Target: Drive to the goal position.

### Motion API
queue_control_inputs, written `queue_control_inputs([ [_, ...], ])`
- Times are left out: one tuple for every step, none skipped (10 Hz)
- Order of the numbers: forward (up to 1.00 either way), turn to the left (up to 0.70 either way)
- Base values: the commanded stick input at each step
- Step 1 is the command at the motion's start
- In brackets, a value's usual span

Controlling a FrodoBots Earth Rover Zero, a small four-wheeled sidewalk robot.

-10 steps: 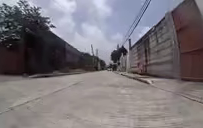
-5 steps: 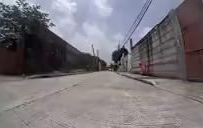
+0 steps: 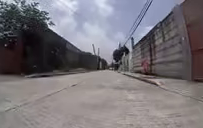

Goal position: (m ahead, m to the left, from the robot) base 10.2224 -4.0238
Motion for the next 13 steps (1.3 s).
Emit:
queue_control_inputs([
  [0.5,0.01],
  [0.5,0.01],
  [0.5,0.01],
  [0.5,0.01],
  [0.5,0.01],
  [0.5,0.01],
  [0.5,0.01],
  [0.5,0.01],
  [0.5,0.01],
  [0.5,0.01],
  [0.5,0.01],
  [0.5,0.01],
  [0.5,0.01],
])
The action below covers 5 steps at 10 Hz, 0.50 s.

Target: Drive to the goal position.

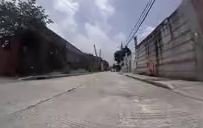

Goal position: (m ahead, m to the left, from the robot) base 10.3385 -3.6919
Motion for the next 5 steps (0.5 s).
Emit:
queue_control_inputs([
  [0.5,0.01],
  [0.5,0.01],
  [0.5,0.01],
  [0.5,0.01],
  [0.5,0.01],
])
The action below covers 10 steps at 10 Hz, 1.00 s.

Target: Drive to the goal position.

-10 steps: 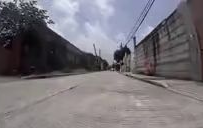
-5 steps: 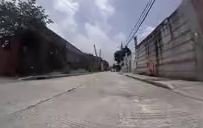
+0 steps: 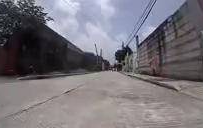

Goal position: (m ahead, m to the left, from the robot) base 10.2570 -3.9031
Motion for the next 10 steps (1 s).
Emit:
queue_control_inputs([
  [0.5,0.01],
  [0.5,0.01],
  [0.5,0.01],
  [0.5,0.01],
  [0.5,0.01],
  [0.5,0.01],
  [0.5,0.01],
  [0.5,0.01],
  [0.5,0.01],
  [0.5,0.01],
])
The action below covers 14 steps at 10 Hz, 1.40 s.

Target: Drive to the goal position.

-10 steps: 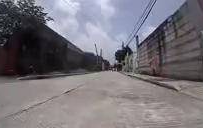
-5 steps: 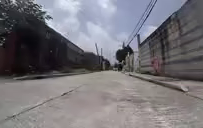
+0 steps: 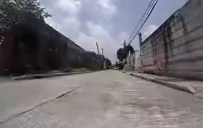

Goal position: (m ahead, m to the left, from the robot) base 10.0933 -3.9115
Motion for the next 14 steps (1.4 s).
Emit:
queue_control_inputs([
  [0.5,0.01],
  [0.5,0.01],
  [0.5,-0.01],
  [0.5,-0.08],
  [0.5,-0.48],
  [0.5,-0.49],
  [0.5,-0.49],
  [0.5,-0.49],
  [0.5,-0.49],
  [0.5,-0.49],
  [0.5,-0.49],
  [0.5,-0.49],
  [0.5,-0.49],
  [0.5,-0.49],
])
